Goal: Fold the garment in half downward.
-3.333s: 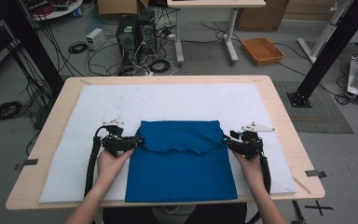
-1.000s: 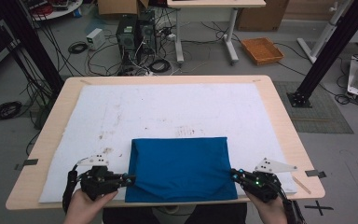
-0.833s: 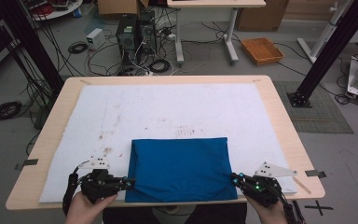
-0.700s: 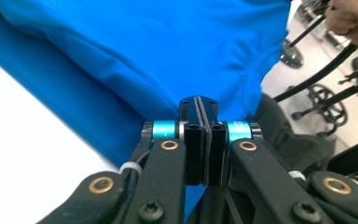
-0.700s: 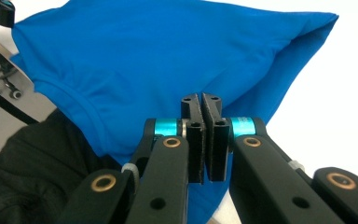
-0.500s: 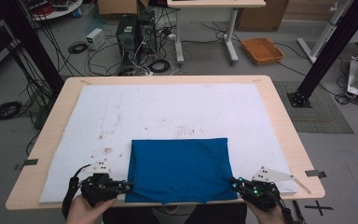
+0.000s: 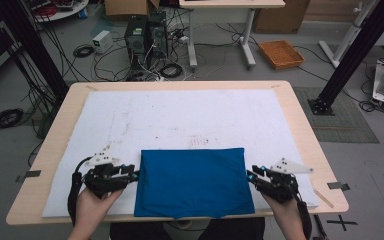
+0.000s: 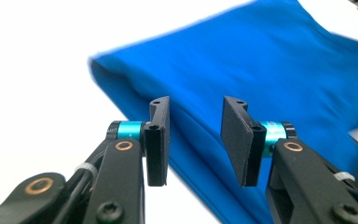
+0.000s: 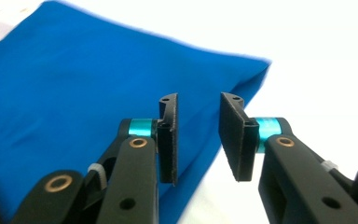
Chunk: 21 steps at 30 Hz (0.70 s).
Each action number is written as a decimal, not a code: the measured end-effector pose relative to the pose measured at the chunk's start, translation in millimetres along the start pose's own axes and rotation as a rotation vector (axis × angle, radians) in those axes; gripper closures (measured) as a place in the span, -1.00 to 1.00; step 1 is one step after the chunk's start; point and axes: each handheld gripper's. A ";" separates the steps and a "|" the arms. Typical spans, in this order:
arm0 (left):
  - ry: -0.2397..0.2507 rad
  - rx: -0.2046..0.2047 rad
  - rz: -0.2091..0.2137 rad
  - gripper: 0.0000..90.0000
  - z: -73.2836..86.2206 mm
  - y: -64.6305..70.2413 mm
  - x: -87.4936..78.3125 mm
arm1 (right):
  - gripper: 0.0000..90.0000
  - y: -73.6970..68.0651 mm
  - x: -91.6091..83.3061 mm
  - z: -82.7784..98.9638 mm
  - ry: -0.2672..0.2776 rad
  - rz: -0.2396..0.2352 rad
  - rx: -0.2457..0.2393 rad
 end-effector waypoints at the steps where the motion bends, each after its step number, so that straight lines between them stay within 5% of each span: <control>1: 0.011 -0.002 -0.017 0.37 -4.1 -5.2 3.9 | 0.49 5.5 6.0 -4.7 0.006 0.012 0.018; 6: 0.034 -0.026 -0.080 0.33 -17.7 -27.2 30.2 | 0.38 31.9 43.3 -23.6 0.001 0.053 0.097; 12: -0.037 -0.029 -0.123 0.30 -20.9 -38.9 60.1 | 0.37 43.3 85.1 -31.2 -0.071 0.085 0.126; 16: -0.118 0.008 -0.156 0.48 -18.3 -39.0 70.3 | 0.89 39.4 94.4 -28.3 -0.115 0.084 0.073; 21: -0.117 0.006 -0.161 0.53 -17.7 -39.0 70.4 | 0.85 42.2 91.2 -26.1 -0.102 0.100 0.081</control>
Point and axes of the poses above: each handheld gripper's, and its own axes: x roughly forward along the jaws, z roughly out of its underside, y roughly to its right, and after that the axes turned 1 degree about y, right-handed
